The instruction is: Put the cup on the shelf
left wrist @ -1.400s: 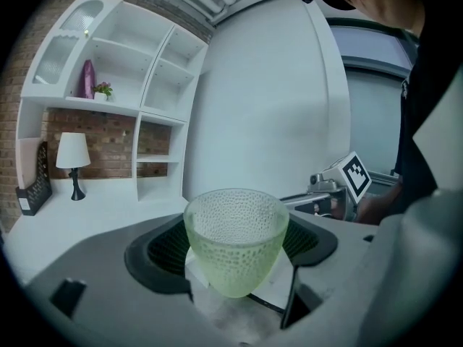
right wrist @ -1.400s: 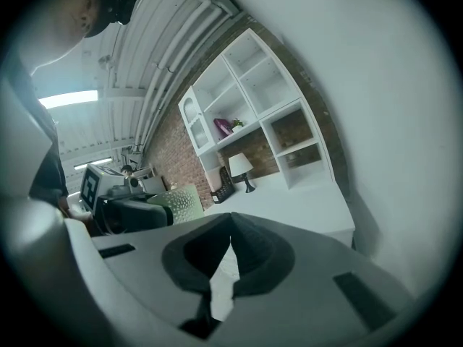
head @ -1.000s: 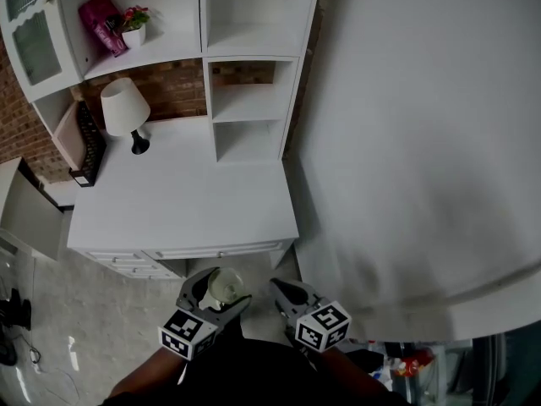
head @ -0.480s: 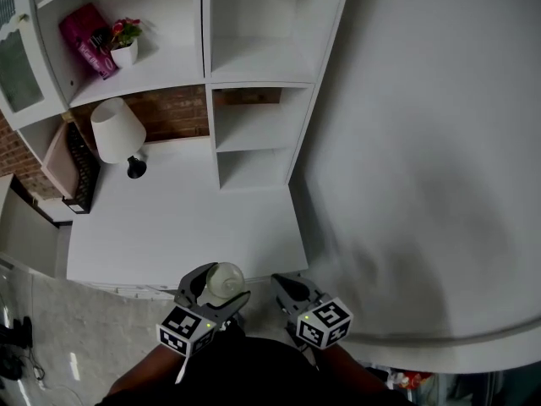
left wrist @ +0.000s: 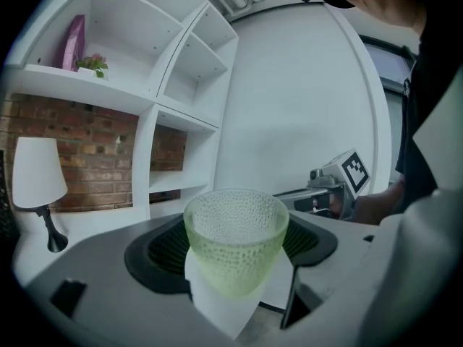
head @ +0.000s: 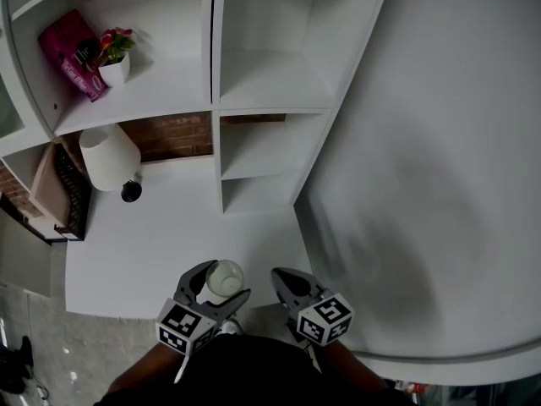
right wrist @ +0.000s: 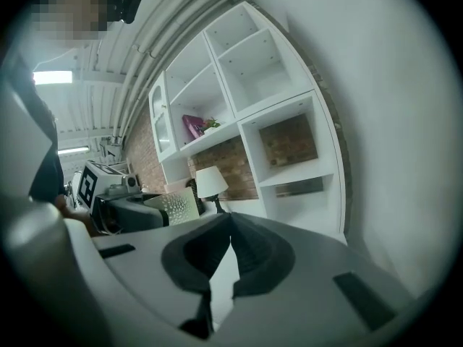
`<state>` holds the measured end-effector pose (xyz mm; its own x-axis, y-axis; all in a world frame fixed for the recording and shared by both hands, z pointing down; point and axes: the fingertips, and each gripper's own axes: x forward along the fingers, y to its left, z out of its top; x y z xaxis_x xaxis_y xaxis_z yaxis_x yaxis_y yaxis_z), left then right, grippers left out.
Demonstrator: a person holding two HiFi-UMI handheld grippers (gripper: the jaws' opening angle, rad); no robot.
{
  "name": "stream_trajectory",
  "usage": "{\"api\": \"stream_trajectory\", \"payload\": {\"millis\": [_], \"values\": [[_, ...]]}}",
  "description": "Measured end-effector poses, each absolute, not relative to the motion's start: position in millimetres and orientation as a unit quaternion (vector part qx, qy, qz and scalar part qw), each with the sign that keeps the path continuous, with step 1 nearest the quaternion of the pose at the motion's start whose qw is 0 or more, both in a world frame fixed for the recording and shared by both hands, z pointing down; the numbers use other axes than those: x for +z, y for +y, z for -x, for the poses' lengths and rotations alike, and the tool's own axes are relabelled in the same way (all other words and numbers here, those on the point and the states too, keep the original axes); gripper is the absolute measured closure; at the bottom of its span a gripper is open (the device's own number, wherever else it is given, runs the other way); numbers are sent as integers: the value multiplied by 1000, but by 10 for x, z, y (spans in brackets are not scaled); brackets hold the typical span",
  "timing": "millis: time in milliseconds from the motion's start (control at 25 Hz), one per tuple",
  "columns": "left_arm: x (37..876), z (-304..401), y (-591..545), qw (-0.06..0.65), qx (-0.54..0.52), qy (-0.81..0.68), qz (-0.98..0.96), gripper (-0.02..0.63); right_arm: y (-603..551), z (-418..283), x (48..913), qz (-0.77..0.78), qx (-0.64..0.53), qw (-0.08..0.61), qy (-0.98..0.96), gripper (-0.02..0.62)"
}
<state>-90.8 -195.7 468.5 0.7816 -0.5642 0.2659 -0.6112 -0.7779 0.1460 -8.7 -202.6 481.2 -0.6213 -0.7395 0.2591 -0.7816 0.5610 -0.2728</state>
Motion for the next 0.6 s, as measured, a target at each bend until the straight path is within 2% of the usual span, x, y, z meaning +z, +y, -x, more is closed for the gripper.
{"api": "stream_trajectory", "payload": {"millis": [600], "values": [[4880,949,-2395,131,108,-290,-942,222,-2391,87,4913,-458,192,69,-865,591]]}}
